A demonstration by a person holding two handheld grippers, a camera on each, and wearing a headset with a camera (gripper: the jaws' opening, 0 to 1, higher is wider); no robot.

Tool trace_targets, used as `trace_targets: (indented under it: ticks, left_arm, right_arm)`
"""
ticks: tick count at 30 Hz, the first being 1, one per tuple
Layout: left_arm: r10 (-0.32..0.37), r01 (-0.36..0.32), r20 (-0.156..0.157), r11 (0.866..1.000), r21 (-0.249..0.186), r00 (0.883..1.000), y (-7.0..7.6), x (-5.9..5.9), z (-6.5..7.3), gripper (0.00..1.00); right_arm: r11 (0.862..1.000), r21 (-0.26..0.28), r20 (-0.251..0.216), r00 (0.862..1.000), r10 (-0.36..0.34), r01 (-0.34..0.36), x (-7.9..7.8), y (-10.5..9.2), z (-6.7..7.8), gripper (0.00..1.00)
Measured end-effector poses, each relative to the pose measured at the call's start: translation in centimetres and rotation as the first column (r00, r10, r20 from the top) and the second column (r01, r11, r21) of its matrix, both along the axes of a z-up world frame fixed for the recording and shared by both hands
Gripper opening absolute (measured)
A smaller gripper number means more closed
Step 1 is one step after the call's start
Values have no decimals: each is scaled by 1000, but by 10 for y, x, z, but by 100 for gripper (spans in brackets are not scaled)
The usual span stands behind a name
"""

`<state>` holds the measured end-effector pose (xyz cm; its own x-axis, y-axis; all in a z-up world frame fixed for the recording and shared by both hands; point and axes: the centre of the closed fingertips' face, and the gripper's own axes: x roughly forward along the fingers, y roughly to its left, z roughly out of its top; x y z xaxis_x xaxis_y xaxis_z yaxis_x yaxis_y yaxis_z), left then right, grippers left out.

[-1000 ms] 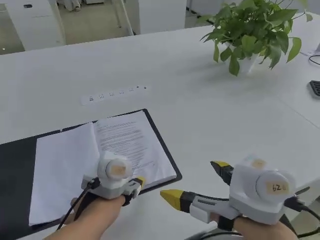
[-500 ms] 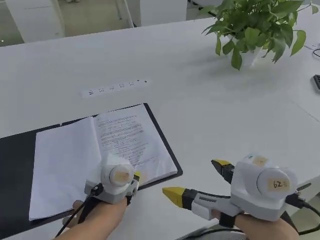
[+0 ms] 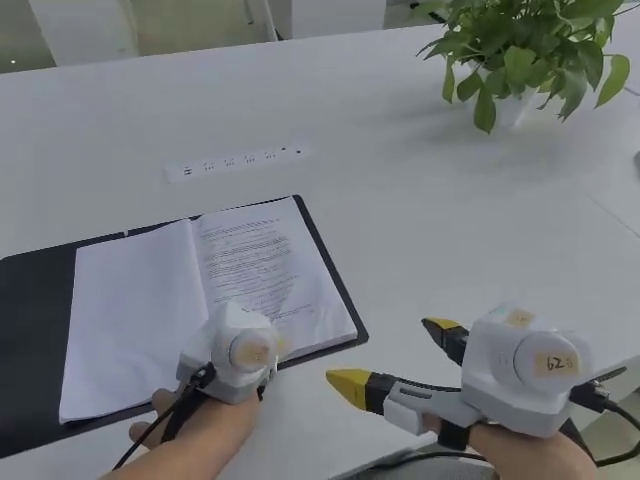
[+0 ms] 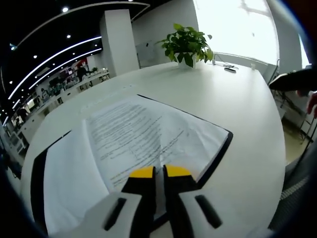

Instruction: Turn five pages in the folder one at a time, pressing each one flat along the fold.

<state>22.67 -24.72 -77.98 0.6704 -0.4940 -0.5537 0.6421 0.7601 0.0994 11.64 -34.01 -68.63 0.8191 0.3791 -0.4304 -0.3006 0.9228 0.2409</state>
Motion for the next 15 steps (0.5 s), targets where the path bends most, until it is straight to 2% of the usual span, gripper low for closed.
trace_targets:
  ticks: [5,7,9,10,14,15]
  left_arm:
    - [60,-63,-54,995,-71,997,2,2,-1,2]
    - [71,-83,-104,990,-113,992,-2,0,-2,0]
    - [109,-128,-133,981,-145,985,1,3,-2,0]
    - [128,-158,-171,971,-177,977,1,2,-1,0]
    - [138,-191,-227,954,-233,964,4,4,-2,0]
    - [149,-213,-247,944,-253,957,3,5,-2,0]
  right_arm:
    - [1000,11,-8,1000,5,-5,2,1,-3,87]
    - [1000,15,-9,1000,9,-9,4,2,-5,85]
    - [1000,18,-14,1000,16,-16,6,3,-7,84]
    - [1000,20,-14,1000,20,-20,7,4,-8,84]
    - [999,21,-20,999,31,-31,12,7,-12,83]
    - [999,27,-22,999,35,-35,13,7,-12,82]
